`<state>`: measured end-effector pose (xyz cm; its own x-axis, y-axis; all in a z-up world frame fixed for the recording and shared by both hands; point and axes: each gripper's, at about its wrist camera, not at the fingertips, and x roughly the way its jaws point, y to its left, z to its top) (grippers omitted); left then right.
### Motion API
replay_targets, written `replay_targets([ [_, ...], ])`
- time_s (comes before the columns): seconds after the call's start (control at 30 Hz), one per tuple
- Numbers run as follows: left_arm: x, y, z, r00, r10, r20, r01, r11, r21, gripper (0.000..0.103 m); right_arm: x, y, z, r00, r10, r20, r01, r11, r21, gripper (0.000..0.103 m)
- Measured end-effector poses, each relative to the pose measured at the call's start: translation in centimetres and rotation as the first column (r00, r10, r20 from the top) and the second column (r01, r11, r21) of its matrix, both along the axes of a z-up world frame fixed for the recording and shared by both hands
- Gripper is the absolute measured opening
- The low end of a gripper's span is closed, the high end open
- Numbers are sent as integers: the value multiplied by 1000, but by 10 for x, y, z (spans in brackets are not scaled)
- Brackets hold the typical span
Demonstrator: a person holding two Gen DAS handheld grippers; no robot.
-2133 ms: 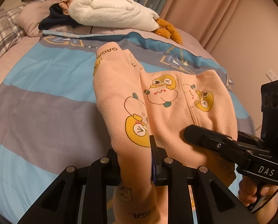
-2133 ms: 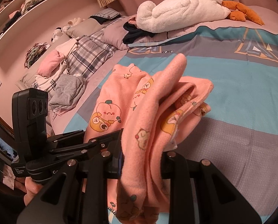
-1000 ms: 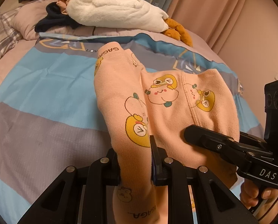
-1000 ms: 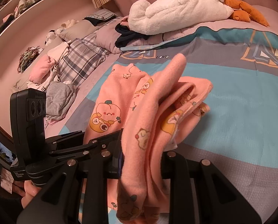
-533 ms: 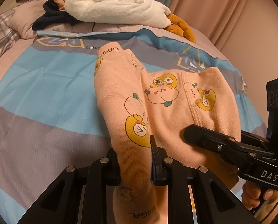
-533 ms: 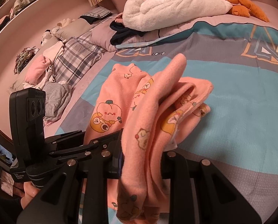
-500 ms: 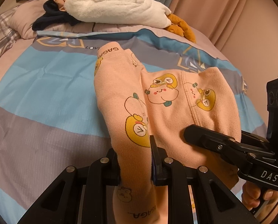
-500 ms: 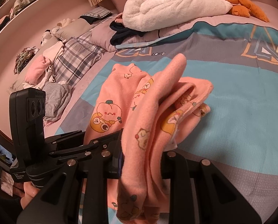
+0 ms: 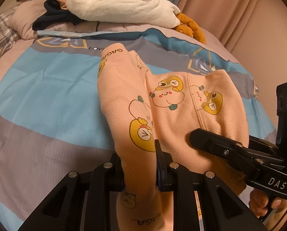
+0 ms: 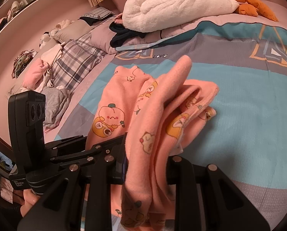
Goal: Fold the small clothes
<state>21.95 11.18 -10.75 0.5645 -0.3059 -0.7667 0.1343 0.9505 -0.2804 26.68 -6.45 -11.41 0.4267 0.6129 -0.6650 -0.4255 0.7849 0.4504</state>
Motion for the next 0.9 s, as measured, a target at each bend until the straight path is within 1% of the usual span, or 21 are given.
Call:
replay_targets([
  [0.57, 21, 2, -15, 1000, 14, -27, -14, 1000, 22, 20, 19, 10, -14, 1000, -4, -19, 3, 1000, -23, 25],
  [0.9, 28, 4, -25, 998, 24, -52, -23, 1000, 18, 20, 28, 12, -26, 999, -10, -43, 8, 999, -34, 25],
])
